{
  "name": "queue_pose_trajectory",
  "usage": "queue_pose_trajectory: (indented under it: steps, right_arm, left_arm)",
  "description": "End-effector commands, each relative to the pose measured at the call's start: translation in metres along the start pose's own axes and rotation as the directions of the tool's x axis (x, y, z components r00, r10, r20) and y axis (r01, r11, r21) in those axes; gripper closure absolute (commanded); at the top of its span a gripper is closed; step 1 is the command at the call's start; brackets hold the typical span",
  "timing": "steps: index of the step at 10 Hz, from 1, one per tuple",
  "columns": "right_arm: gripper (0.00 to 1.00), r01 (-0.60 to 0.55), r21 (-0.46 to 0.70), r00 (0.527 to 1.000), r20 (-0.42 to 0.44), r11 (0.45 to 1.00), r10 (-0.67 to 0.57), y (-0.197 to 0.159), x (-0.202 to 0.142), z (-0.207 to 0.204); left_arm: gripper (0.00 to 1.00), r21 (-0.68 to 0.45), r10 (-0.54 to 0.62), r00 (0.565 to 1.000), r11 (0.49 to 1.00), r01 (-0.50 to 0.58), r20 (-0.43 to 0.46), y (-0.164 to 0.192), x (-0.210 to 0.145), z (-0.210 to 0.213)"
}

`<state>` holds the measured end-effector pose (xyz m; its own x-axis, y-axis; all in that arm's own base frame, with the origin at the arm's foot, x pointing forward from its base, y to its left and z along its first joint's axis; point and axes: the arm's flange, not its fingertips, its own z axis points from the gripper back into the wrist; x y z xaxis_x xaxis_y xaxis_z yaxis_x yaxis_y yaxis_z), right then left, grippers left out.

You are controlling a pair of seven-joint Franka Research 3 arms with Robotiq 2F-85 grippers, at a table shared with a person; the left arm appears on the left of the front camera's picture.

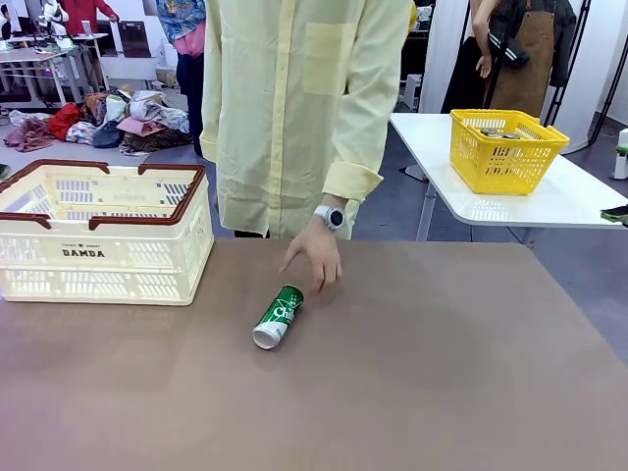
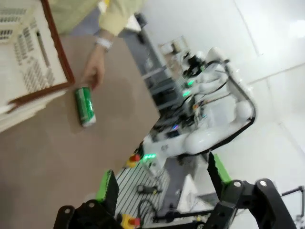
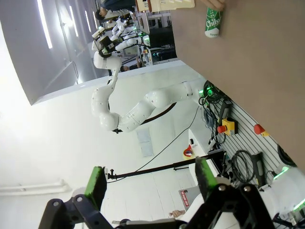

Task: Place the drinks into the Shopping basket.
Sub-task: Pick up one drink and place it into the Shopping basket.

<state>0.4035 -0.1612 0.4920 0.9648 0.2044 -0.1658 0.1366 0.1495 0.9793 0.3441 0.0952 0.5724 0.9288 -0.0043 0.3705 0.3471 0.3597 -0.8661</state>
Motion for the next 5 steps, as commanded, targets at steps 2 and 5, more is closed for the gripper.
queue_pose_trajectory:
  steps: [2, 5]
  right_arm:
    - [0.0, 0.017, 0.01, 1.0, 0.006, 1.0, -0.017, 0.006, 0.004, -0.001]
    - [0.0, 0.017, 0.01, 1.0, 0.006, 1.0, -0.017, 0.006, 0.004, -0.001]
  left_arm:
    - [0.0, 0.13, -0.084, 0.983, 0.986, 0.106, -0.166, -0.036, -0.011, -0.055]
    - [0.0, 0.273, -0.196, 0.936, 0.921, 0.278, -0.291, -0.055, -0.035, -0.106]
